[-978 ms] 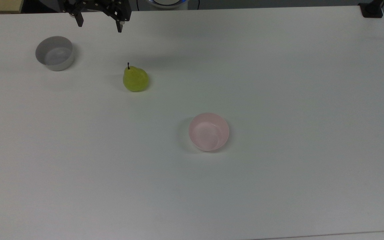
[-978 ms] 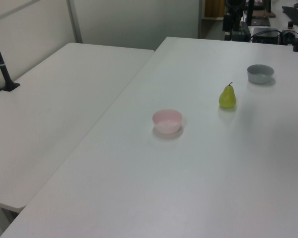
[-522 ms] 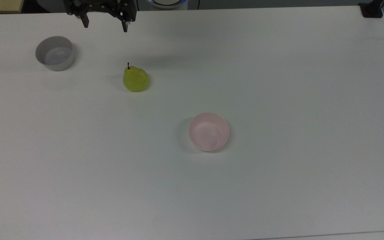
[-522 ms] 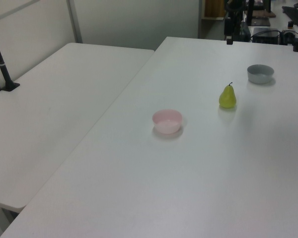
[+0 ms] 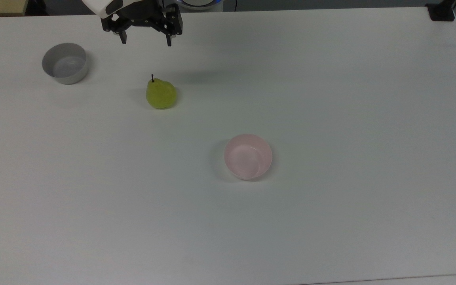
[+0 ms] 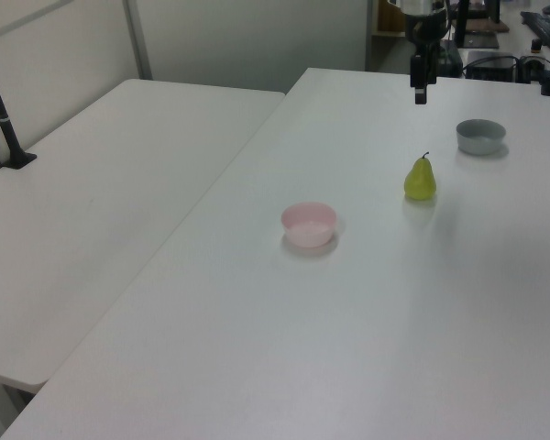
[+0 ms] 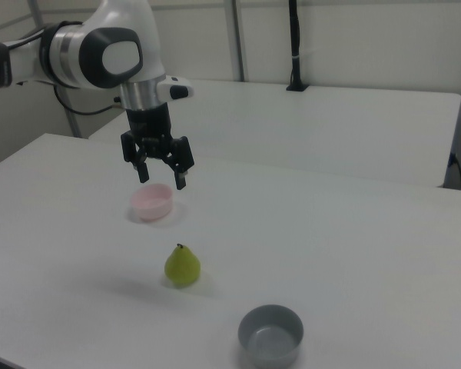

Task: Place the pear in the bowl
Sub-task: 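Lower the open gripper onto the yellow-green pear and close it, then lift the grasped pear up off the table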

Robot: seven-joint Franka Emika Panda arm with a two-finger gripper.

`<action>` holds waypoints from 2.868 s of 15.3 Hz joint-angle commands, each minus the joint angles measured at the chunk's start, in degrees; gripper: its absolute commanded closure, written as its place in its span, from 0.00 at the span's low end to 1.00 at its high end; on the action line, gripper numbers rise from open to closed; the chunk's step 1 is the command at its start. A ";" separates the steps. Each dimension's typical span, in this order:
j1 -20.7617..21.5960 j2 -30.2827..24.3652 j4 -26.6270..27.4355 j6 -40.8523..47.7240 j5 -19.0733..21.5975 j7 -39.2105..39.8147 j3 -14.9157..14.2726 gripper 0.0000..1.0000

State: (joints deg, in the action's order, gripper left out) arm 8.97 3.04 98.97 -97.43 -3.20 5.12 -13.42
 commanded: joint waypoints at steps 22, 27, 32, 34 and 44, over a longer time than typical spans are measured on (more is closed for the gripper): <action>-1.24 7.68 20.65 -29.75 -7.25 1.38 1.99 0.00; -1.15 9.09 20.83 -29.75 -8.84 1.38 1.99 0.42; -1.33 6.81 20.13 -28.43 -8.31 2.53 1.99 0.83; -1.33 3.39 17.24 -23.45 -7.78 2.53 1.99 0.83; 2.08 3.61 1.60 -11.99 -2.19 5.78 1.12 0.81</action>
State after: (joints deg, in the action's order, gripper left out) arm 7.22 3.37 105.38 -110.71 -9.94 9.88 -11.45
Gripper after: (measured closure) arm 0.163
